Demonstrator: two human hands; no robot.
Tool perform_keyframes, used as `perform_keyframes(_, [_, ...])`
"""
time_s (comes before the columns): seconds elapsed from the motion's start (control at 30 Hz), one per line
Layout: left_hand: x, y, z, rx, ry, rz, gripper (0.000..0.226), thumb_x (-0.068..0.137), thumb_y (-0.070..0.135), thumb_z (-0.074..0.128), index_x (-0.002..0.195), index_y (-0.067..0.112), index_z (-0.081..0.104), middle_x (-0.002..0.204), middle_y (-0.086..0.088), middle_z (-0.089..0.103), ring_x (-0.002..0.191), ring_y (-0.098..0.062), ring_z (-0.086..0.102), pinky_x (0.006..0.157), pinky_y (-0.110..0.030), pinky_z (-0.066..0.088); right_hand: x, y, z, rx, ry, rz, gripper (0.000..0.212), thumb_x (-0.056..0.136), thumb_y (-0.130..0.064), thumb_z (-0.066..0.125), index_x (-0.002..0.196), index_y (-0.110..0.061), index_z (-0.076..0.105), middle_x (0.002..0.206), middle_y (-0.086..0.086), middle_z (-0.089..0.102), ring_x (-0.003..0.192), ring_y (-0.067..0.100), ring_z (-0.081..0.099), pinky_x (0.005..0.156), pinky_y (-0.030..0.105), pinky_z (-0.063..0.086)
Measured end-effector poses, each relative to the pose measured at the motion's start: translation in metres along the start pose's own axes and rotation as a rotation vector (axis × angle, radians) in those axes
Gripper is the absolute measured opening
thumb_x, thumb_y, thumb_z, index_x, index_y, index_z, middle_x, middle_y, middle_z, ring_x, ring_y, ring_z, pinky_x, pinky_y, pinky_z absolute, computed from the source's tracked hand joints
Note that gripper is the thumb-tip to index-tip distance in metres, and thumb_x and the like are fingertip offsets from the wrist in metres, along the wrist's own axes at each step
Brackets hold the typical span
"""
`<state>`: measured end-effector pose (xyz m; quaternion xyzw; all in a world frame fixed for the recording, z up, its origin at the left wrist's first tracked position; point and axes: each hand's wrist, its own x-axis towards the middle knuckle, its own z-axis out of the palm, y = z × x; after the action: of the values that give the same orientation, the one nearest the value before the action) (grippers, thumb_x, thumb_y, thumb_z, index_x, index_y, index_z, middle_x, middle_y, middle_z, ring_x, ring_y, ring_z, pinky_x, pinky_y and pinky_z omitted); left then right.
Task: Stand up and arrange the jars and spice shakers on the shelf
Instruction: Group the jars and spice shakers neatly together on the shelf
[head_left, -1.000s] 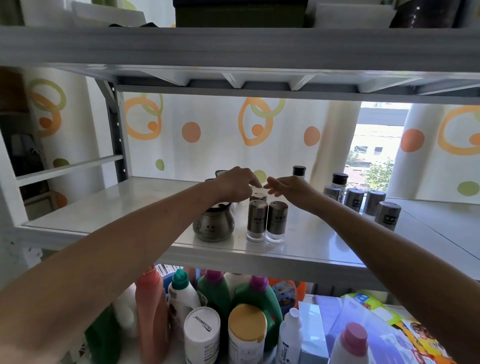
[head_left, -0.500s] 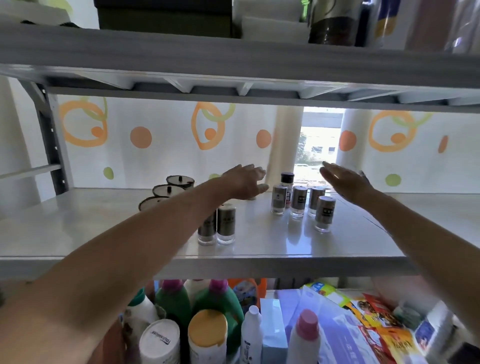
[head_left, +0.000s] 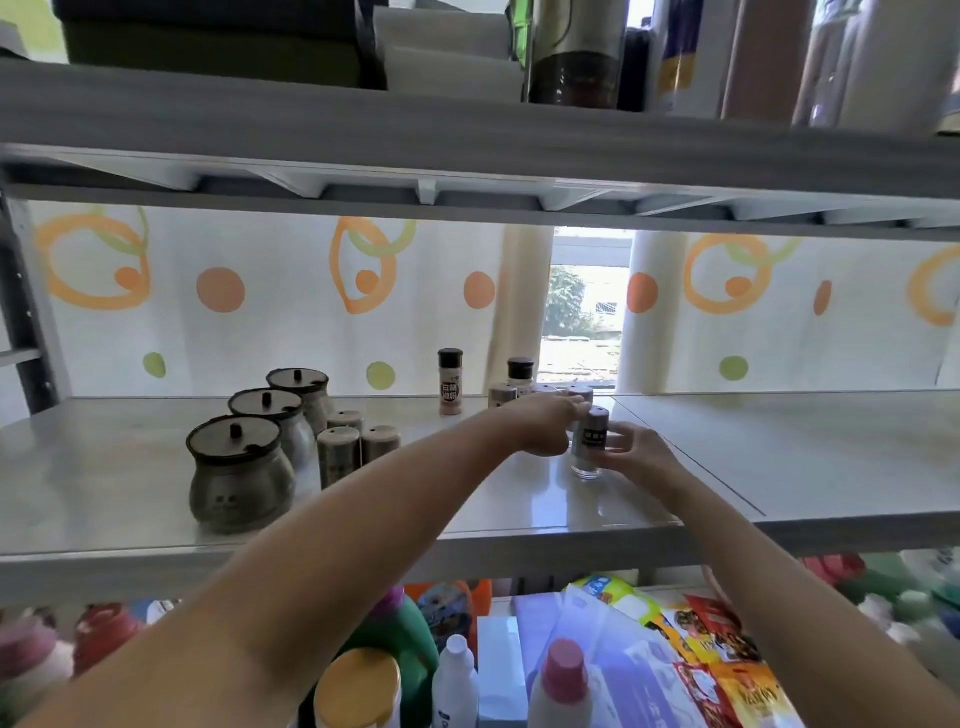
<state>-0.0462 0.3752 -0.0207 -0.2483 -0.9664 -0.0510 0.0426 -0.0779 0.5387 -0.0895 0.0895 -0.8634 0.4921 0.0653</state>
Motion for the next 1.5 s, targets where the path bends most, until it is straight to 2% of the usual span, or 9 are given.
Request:
perform_keyframes(0.1, [0.0,0.002,-0.002,-0.034,0.01,-0.021,0.061,0.087,-0.001,0.041,0.144,0.022,0.039,0.141,-0.013,0.047,0.127,-0.03,0.046,0.097,-0.033,0.042,0.001,0.0,0.007,-0.004,0.074,-0.07,0.034,0.072,-0.012,0.078,0.104,-0.006,0.068,0.098,0.01,0.071,0.085,0.02,0.065,0.067,0.019,0.045])
perform_keyframes(0.2, [0.0,-0.003,-0.011,-0.028,0.029,-0.062,0.055,0.087,0.001,0.04,0.136,0.022,0.05,0.136,-0.009,0.053,0.122,-0.028,0.05,0.083,-0.026,0.04,0.001,-0.008,0.014,-0.017,0.085,-0.075,0.032,0.071,-0.013,0.079,0.101,-0.006,0.071,0.093,0.008,0.071,0.082,0.018,0.063,0.073,0.028,0.049])
perform_keyframes(0.3, [-0.008,-0.012,-0.023,-0.017,-0.013,-0.051,0.052,0.084,-0.004,0.039,0.129,0.014,0.059,0.128,-0.011,0.059,0.117,-0.029,0.053,0.083,-0.022,0.038,0.001,-0.017,0.027,-0.005,0.049,-0.086,0.031,0.071,-0.014,0.079,0.1,-0.005,0.071,0.09,0.007,0.07,0.08,0.017,0.062,0.085,0.037,0.05])
perform_keyframes(0.73, [-0.064,-0.091,-0.052,-0.027,-0.094,-0.246,0.057,0.086,-0.007,0.034,0.132,0.017,0.056,0.139,-0.005,0.053,0.125,-0.021,0.048,0.098,-0.022,0.037,0.013,-0.065,0.12,0.055,-0.091,-0.156,0.03,0.072,-0.017,0.078,0.1,-0.011,0.071,0.093,0.002,0.071,0.086,0.015,0.065,0.084,0.029,0.05])
perform_keyframes(0.87, [-0.078,-0.113,-0.058,-0.061,-0.089,-0.322,0.058,0.085,-0.009,0.032,0.131,0.017,0.057,0.141,-0.005,0.051,0.128,-0.021,0.046,0.104,-0.024,0.035,0.015,-0.076,0.142,0.126,-0.139,-0.164,0.032,0.076,-0.013,0.074,0.106,-0.008,0.069,0.098,0.002,0.07,0.08,0.008,0.062,0.072,0.011,0.049])
perform_keyframes(0.93, [-0.082,-0.122,-0.06,-0.068,-0.091,-0.344,0.059,0.084,-0.009,0.03,0.129,0.017,0.058,0.14,-0.005,0.052,0.128,-0.02,0.046,0.105,-0.025,0.035,0.018,-0.081,0.15,0.208,-0.182,-0.152,0.03,0.08,-0.012,0.07,0.11,-0.005,0.067,0.104,0.009,0.07,0.086,0.014,0.064,0.082,0.024,0.052])
perform_keyframes(1.07, [-0.089,-0.134,-0.063,-0.072,-0.089,-0.365,0.059,0.084,-0.01,0.03,0.128,0.015,0.06,0.138,-0.007,0.053,0.125,-0.022,0.047,0.095,-0.02,0.035,0.023,-0.092,0.165,0.339,-0.195,-0.099,0.037,0.091,-0.029,0.054,0.107,0.003,0.066,0.102,0.019,0.069,0.093,0.031,0.067,0.089,0.045,0.053])
perform_keyframes(1.23, [-0.099,-0.14,-0.066,-0.1,-0.095,-0.344,0.061,0.083,-0.012,0.029,0.128,0.014,0.06,0.134,-0.007,0.056,0.123,-0.021,0.048,0.083,-0.018,0.033,0.021,-0.096,0.173,0.46,-0.243,-0.056,0.037,0.096,-0.027,0.045,0.106,0.004,0.063,0.095,0.019,0.064,0.076,0.022,0.063,0.073,0.032,0.051])
perform_keyframes(1.5, [-0.108,-0.143,-0.067,-0.112,-0.053,-0.335,0.061,0.08,-0.014,0.028,0.122,0.013,0.065,0.129,-0.007,0.06,0.121,-0.017,0.052,0.082,-0.02,0.035,0.016,-0.099,0.177,0.443,-0.288,-0.091,0.034,0.099,-0.017,0.041,0.114,0.008,0.059,0.104,0.023,0.063,0.083,0.023,0.063,0.071,0.028,0.052])
